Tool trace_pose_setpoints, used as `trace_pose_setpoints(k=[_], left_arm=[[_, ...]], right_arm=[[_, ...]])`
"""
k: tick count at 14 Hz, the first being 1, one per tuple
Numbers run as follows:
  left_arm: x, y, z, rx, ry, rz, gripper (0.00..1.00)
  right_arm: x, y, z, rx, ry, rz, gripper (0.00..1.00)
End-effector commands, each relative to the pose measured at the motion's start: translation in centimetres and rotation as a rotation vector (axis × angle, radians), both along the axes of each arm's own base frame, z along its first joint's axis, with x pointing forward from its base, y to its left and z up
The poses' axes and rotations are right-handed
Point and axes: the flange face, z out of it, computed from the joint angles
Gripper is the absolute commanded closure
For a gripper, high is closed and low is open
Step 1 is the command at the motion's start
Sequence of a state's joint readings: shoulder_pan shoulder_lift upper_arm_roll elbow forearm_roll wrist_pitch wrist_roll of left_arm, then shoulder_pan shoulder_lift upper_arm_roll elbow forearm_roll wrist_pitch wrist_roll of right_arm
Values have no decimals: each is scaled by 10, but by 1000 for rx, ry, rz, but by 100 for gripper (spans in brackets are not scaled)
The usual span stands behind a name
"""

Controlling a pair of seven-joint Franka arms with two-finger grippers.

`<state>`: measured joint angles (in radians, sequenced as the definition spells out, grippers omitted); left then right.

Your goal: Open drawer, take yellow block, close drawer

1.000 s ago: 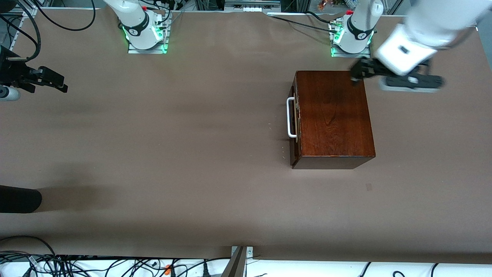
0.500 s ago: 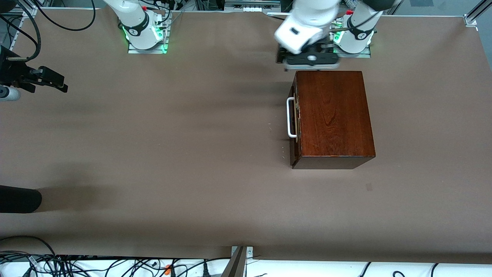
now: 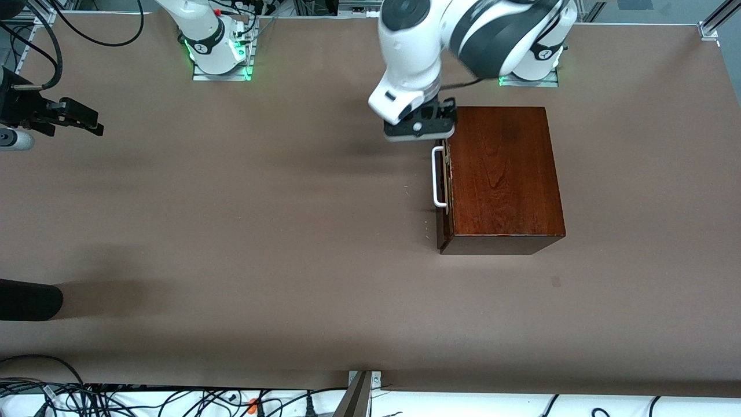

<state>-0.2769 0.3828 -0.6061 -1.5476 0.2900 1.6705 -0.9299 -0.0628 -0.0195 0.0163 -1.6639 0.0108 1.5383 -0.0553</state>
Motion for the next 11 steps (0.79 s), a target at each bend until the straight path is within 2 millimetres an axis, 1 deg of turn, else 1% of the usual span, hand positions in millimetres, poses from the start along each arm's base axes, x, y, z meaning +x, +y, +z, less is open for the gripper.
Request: trace_pose_setpoints(k=[1, 3, 8, 11], left_arm=[[5, -12, -29, 27, -17, -1, 0], [6, -13, -54, 39, -32, -5, 0], [15, -11, -101, 102, -27, -42, 0], [18, -8, -120, 122, -12, -58, 0]], right_arm=[[1, -4, 5, 5, 7, 4, 0], [2, -4, 5, 5, 6, 4, 0], [1, -5, 5, 5, 7, 0, 0], [1, -5, 5, 5, 6, 0, 0]])
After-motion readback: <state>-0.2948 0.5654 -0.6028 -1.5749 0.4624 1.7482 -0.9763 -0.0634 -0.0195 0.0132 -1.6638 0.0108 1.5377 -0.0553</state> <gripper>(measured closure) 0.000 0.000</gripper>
